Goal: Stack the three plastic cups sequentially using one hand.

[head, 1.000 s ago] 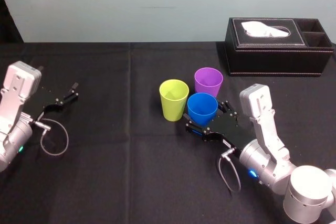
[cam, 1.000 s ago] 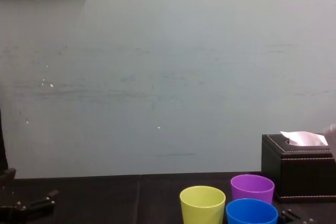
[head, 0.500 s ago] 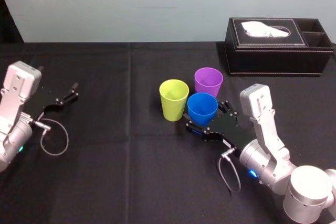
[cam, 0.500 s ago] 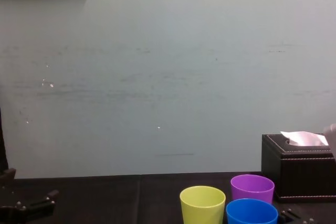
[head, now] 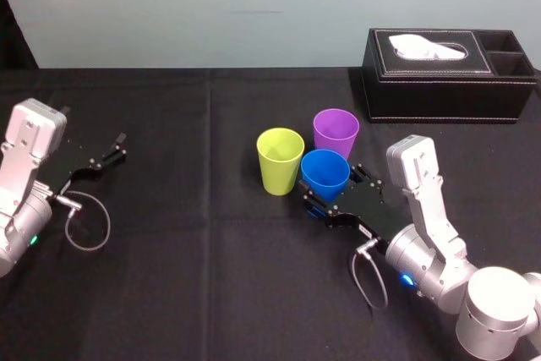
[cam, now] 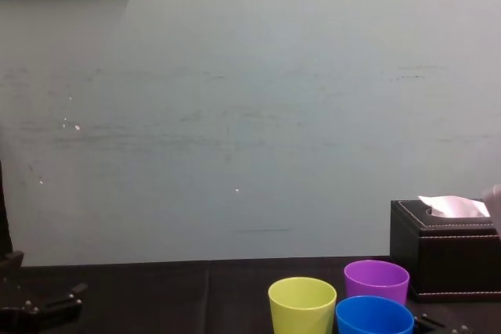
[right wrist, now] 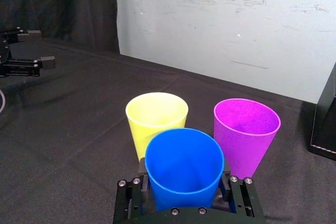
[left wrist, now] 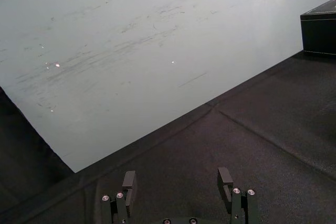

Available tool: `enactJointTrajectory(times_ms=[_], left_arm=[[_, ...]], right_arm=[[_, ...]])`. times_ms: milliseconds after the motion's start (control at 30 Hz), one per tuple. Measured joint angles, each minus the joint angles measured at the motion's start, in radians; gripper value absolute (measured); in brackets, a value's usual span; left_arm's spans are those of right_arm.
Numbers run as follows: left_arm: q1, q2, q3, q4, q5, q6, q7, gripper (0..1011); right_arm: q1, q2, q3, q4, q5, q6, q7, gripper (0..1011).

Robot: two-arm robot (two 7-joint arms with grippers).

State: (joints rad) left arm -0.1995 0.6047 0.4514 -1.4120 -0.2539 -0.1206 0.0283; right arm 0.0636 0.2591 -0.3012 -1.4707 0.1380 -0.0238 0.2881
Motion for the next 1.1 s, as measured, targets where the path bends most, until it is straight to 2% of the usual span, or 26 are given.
enactJointTrajectory(times_ms=[333, 1100], left_arm=[[0.000, 0.000, 0.000, 0.000, 0.000, 0.000, 0.000, 1011], [0.000, 0.000, 0.000, 0.000, 0.000, 0.000, 0.000, 1011]], right_arm=[[0.000, 0.000, 0.000, 0.000, 0.000, 0.000, 0.000, 723], [-0.006, 0.003, 0.009, -0.016, -0.012, -0.002, -0.003, 723]])
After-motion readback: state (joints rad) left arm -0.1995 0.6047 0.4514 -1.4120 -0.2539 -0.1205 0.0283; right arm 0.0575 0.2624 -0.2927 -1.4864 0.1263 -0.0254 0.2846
